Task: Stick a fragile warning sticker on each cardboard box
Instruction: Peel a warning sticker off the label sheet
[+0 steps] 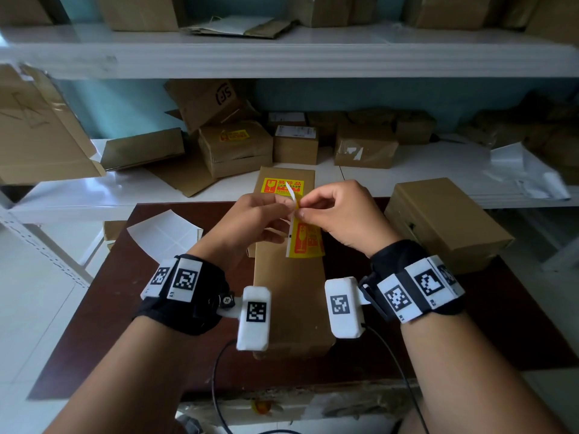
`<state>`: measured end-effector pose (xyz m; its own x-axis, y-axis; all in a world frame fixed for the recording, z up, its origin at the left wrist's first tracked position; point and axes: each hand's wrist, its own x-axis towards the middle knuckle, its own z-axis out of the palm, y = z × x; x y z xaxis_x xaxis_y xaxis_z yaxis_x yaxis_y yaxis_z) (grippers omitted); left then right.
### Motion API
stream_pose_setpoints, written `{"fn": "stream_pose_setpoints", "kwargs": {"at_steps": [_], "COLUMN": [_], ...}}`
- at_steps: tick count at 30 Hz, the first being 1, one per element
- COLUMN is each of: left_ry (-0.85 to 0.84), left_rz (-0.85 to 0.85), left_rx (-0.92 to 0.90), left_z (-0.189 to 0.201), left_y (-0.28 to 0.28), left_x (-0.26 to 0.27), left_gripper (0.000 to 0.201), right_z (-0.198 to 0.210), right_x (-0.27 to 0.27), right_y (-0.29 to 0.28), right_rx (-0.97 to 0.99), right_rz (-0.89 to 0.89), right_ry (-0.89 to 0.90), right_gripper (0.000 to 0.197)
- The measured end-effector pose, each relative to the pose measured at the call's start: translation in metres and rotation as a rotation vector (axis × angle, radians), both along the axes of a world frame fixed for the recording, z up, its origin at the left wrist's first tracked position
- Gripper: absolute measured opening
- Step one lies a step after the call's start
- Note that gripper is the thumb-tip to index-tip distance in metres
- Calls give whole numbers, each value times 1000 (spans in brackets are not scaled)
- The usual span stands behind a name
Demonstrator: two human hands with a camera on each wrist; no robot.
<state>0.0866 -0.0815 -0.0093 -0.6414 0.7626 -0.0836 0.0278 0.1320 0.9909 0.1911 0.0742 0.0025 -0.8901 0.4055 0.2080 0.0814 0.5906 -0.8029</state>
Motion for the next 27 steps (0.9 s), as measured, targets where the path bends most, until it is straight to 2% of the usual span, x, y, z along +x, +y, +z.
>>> {"fn": "stream_pose_setpoints", "kwargs": {"at_steps": [6,12,20,24,27], "left_ry": [46,82,72,62,46], "left_rz": [39,52,45,23,2], "left_rx": [3,23,6,7,14], "left_z": [-1,-3,-4,-5,-5], "left_y": [1,0,2,2,1], "left_x": [2,2,3,1,1], "left_gripper": [12,19,14,24,24], "right_z": [-2,-2,-5,-6,-6], "right_x": [0,1,-1,-2,-2], "right_y": [0,-3,0,0,0], "right_rx": [-10,-1,11,-3,2], "right_rz": [0,-6,-19,-10,-11], "right_ry": [-11,7,-10,-17,-20], "right_gripper": [14,15,12,9,8]}}
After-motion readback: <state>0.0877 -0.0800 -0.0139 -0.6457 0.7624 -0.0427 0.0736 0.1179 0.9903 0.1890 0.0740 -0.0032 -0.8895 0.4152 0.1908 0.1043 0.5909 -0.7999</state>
